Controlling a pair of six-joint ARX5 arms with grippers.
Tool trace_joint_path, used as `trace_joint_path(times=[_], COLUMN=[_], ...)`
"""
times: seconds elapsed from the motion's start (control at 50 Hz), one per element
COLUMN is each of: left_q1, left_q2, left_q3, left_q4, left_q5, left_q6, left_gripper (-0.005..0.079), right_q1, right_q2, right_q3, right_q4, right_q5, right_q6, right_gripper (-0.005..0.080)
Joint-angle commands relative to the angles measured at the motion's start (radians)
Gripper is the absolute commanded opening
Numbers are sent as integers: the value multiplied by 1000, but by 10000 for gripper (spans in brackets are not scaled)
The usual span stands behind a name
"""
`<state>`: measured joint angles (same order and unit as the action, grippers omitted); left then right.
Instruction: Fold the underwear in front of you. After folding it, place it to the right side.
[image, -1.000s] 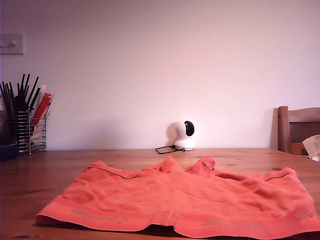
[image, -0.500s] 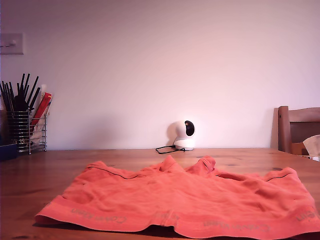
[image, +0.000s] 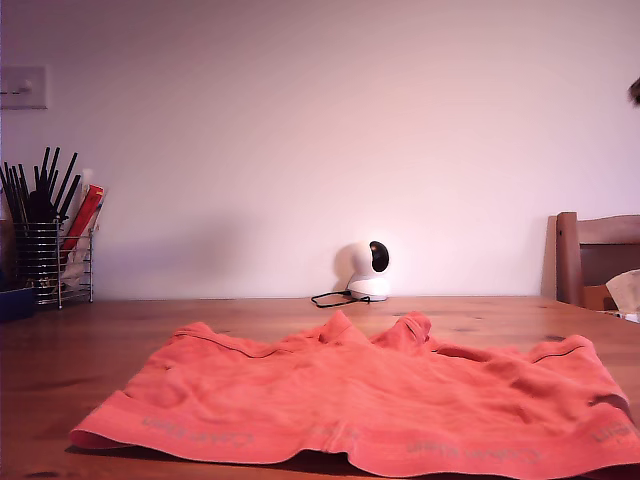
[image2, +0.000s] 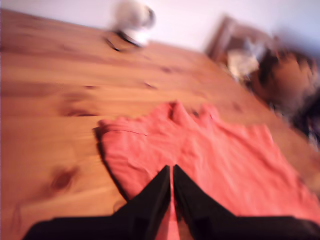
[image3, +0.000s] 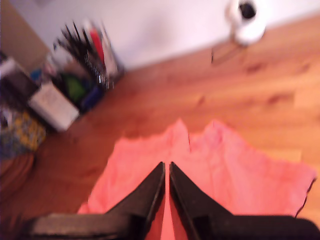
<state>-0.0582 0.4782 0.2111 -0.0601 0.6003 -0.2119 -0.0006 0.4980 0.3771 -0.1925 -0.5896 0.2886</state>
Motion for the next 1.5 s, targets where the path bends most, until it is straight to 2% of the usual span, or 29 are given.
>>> trace_joint_path(times=[0.0,0.22,0.38,0.6,0.84,1.1,1.22,1.38,1.48], left_q1=[-15,-63,-108,-172,-238,-346,-390,-399,-399], left_q2=[68,296,446,624,753,866,916,1004,1059], left_q3=[19,97,148,208,277,372,427,486,514], left_q4=[9,34,32,31,31,30,2,-122,-163], left_q5=[3,21,25,25,25,24,-25,-123,-159], left_q6=[57,159,179,220,221,228,238,201,123], left_gripper=[-19,-19,-19,-19,-19,-19,-19,-19,-19], right_q1=[-6,-6,-6,-6,-6,-6,-6,-6,-6], right_q2=[42,174,230,273,325,396,429,442,442], right_q3=[26,64,64,64,64,64,64,64,64], right_q4=[8,8,7,0,-68,-66,-59,-44,-32], right_q5=[-11,-46,-93,-112,-108,-107,-107,-107,-107], right_q6=[-33,-72,-71,-54,-48,-48,-50,-53,-53], right_gripper=[-13,-13,-13,-13,9,19,20,20,15])
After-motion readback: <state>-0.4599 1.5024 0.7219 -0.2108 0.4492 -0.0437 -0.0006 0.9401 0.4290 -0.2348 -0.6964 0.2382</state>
